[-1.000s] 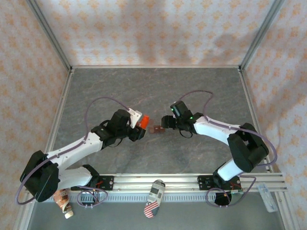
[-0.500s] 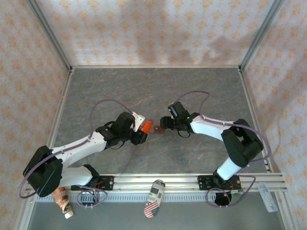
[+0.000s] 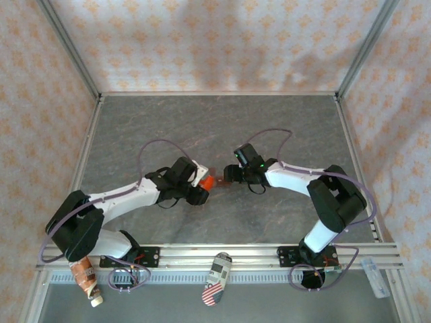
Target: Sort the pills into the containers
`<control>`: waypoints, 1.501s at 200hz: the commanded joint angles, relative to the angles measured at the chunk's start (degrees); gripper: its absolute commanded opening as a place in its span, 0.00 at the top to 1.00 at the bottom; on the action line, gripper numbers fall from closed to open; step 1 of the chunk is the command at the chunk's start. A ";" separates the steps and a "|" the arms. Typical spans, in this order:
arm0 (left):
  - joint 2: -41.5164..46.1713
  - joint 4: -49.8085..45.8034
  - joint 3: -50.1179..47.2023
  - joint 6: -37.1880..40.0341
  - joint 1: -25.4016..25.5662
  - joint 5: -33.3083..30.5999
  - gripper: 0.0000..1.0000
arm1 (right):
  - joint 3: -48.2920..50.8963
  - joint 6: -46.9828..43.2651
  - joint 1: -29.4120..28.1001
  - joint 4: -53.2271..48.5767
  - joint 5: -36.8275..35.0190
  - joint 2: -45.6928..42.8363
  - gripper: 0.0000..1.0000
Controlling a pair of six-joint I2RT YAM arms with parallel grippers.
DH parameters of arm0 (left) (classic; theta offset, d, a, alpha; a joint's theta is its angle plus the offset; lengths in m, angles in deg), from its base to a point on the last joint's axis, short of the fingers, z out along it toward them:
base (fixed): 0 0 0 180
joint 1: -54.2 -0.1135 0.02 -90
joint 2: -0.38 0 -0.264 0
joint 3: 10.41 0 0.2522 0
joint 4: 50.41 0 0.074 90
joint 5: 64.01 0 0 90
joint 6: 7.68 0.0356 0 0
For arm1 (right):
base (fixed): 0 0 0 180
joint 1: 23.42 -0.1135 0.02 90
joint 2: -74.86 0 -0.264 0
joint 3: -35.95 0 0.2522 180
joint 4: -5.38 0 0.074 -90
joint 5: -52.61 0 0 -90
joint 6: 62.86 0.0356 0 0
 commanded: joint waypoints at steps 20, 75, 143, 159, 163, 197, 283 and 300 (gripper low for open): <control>-1.80 -4.75 3.93 2.17 0.36 1.26 1.00 | -1.07 0.14 -0.58 1.43 -0.79 1.34 0.30; -4.66 -10.12 7.91 3.96 0.37 1.04 1.00 | -0.50 0.73 -0.67 2.33 -0.92 2.17 0.30; -6.76 -15.02 11.58 6.36 0.32 -0.75 1.00 | 0.20 1.36 -0.67 3.15 -1.13 2.68 0.31; -7.63 -16.69 12.80 7.30 0.36 -1.21 1.00 | 0.30 1.34 -0.67 3.22 -1.14 2.86 0.31; -7.84 -17.03 13.02 7.39 0.36 -1.30 1.00 | 0.30 1.36 -0.67 3.21 -1.15 2.87 0.31; -9.97 -18.76 14.65 8.25 0.36 -1.79 1.00 | 0.54 1.35 -0.67 3.28 -1.10 2.88 0.31; -12.71 -22.41 17.62 9.48 0.36 -4.19 1.00 | 0.64 1.31 -0.67 3.54 -0.97 3.16 0.31; -13.05 -23.56 18.33 10.06 0.39 -4.73 1.00 | 0.65 1.43 -0.67 3.56 -0.95 3.36 0.31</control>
